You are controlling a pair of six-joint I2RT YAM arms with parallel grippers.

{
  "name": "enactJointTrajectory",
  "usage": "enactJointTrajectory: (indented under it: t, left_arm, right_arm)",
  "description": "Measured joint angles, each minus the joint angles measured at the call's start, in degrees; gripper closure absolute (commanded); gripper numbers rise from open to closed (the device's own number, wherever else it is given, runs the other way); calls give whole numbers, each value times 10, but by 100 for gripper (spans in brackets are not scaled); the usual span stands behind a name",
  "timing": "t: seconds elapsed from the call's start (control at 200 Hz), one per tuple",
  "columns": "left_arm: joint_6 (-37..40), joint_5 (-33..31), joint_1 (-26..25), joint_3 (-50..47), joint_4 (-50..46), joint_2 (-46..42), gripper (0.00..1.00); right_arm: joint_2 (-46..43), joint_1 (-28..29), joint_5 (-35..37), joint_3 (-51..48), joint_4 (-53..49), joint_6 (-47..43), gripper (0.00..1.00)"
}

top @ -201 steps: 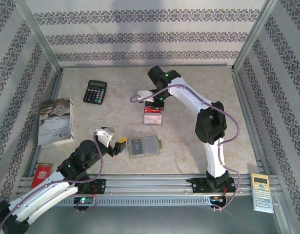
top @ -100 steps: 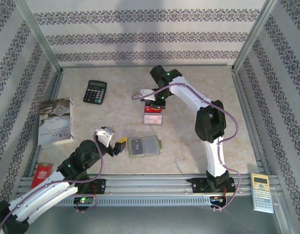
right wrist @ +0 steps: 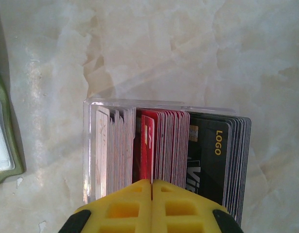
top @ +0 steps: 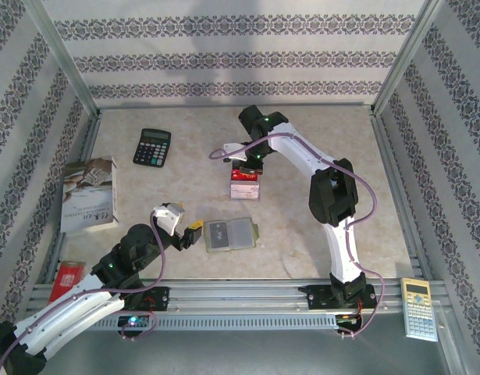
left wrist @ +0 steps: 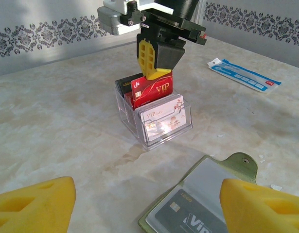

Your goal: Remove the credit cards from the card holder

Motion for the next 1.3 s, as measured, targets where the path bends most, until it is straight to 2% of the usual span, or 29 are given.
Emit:
enactJointTrajectory:
  t: [0.679, 0.854, 1.299]
  left_arm:
    - [-1, 0, 0, 0, 0, 0, 19]
    - [-3, 0, 0, 0, 0, 0, 19]
    - [-8, -10, 0, 0, 1, 0, 18]
  right_arm:
    - [9, 0, -7, -25, 24, 2, 95]
    - [9, 0, -6, -43, 38, 2, 84]
    - [-10, -14, -11, -54, 52, 19, 69]
